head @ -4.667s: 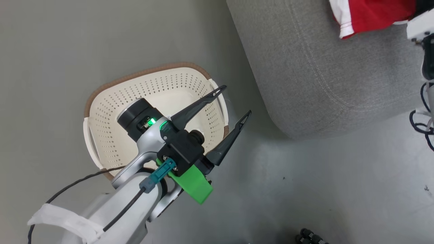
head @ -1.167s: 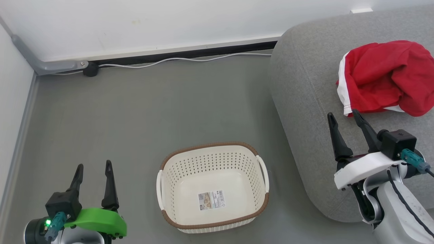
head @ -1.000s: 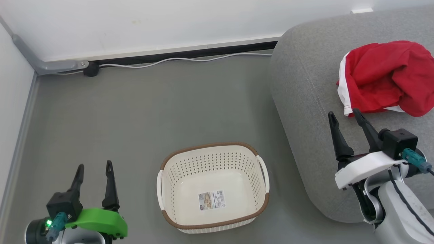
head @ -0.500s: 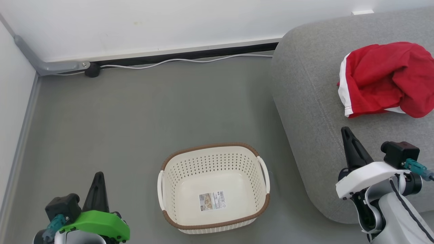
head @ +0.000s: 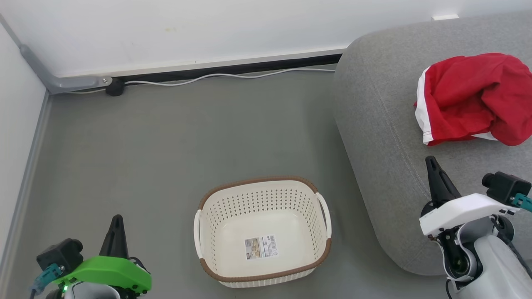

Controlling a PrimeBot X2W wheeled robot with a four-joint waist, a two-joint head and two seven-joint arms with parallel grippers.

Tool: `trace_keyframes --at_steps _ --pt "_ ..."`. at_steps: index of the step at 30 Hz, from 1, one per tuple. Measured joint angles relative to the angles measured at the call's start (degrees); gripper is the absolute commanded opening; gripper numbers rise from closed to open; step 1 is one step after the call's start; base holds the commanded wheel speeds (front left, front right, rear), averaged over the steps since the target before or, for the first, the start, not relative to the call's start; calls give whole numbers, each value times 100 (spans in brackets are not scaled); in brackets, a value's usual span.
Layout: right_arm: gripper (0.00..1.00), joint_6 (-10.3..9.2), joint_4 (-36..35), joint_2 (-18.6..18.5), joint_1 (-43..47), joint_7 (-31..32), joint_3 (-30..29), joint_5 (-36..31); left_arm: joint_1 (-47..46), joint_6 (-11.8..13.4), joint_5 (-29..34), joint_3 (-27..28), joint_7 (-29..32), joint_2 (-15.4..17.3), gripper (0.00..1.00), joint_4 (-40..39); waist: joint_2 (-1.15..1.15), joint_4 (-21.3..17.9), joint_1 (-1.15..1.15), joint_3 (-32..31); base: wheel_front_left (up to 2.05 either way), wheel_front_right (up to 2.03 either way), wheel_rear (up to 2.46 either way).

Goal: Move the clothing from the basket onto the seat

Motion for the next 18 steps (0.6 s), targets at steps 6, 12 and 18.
trace_keyframes --at_steps 6,12,18 --pt "0 46 -1 46 0 126 -132 414 -2 -94 -422 91 149 -20 0 15 0 8 0 -13 0 0 0" --pt "0 81 -3 107 1 257 -271 836 -6 -177 -828 194 260 -74 0 40 0 16 0 -26 0 0 0" --pt "0 100 -7 155 1 382 -402 1283 -11 -252 -1218 283 390 -100 0 70 0 24 0 -39 0 0 0"
